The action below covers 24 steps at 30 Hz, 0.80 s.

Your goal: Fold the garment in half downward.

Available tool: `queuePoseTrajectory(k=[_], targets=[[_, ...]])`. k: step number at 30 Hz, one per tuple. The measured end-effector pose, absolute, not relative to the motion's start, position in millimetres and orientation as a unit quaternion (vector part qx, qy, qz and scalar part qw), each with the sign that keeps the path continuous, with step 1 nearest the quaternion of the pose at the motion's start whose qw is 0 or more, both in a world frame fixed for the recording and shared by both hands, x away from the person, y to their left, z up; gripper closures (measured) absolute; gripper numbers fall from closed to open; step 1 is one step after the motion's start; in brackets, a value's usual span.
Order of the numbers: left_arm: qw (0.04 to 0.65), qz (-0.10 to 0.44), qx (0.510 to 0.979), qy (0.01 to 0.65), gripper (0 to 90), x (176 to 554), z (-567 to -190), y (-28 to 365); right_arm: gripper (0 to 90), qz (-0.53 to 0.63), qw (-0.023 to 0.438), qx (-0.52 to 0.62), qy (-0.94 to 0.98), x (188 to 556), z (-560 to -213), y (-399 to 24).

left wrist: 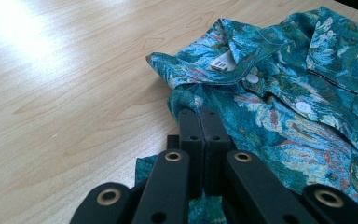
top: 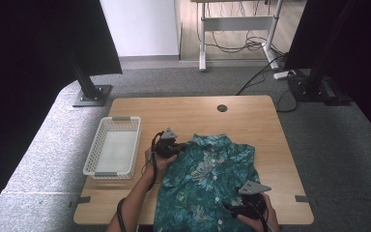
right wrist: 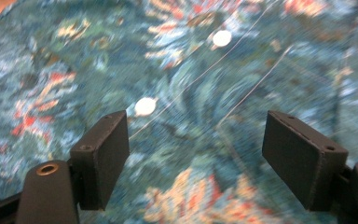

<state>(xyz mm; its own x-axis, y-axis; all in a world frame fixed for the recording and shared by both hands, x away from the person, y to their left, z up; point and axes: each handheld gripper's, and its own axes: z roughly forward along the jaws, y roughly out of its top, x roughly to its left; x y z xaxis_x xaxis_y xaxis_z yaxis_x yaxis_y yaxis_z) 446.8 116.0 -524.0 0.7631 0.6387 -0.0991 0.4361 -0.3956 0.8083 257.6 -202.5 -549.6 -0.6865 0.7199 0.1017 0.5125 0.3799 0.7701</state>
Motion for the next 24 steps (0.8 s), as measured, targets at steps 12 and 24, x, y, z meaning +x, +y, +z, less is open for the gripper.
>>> queuePoseTrajectory(k=[12,24], targets=[[0.439,0.115,0.828,0.329,89.0,447.4,-523.9,116.4,23.6,0.389,0.152,0.406,0.813,319.2,-523.6,-227.0],[0.438,0.112,0.828,0.33,89.0,447.8,-524.8,114.5,24.7,0.386,0.128,0.414,0.815,363.4,-519.6,-246.1]])
